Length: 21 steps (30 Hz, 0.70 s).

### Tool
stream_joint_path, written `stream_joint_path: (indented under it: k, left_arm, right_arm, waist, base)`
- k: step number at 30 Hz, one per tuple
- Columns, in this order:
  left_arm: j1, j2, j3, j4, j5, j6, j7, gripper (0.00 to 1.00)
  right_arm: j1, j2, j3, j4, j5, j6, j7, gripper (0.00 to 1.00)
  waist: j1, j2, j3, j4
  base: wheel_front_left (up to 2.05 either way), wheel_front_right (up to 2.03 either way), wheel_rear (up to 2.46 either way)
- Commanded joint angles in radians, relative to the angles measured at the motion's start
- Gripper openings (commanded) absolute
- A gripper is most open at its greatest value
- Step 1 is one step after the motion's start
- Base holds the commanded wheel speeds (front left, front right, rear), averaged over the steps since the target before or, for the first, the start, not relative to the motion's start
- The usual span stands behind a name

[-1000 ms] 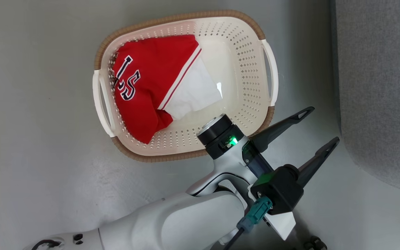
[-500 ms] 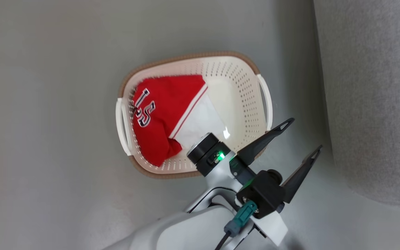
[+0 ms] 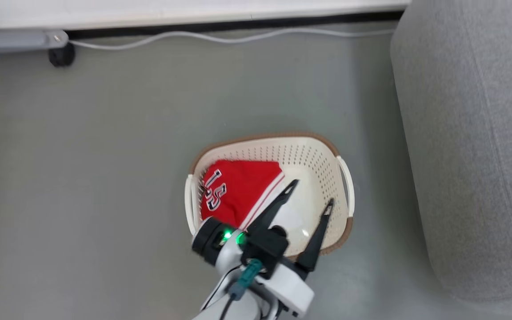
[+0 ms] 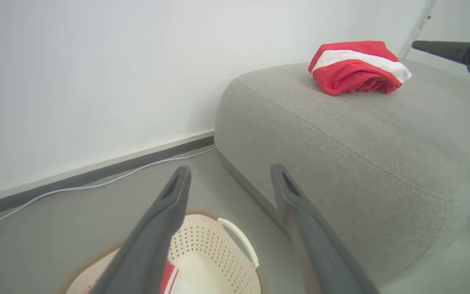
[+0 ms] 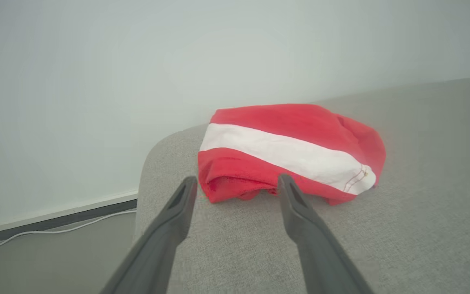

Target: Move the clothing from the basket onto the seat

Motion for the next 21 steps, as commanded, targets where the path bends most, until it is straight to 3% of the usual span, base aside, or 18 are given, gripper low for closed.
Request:
stream_joint_path:
  k: [1, 11, 21]
  left_arm:
    - [0.046, -0.001, 0.064, -0.015, 0.017, -0.014, -0.005, 1.00]
    - [0.251, -0.001, 0.359, -0.016, 0.117, -0.105, -0.005, 1.00]
    - [0.375, -0.001, 0.596, -0.031, 0.177, -0.152, -0.005, 1.00]
  right_arm:
    - [0.052, -0.024, 0.006, -0.044, -0.025, 0.001, -0.006, 1.00]
    - [0.142, 0.096, 0.036, -0.202, -0.158, 0.001, -0.006, 1.00]
    - [0.195, 0.207, 0.094, -0.288, -0.243, 0.001, -0.006, 1.00]
  waist:
    - [0.0000, -0.0001, -0.080, 0.035]
    - [0.0000, -0.0001, -0.207, 0.089]
    - [0.0000, -0.0001, -0.297, 0.114]
  base:
    - [0.00, 0.00, 0.00]
    - [0.00, 0.00, 0.00]
    - [0.00, 0.00, 0.00]
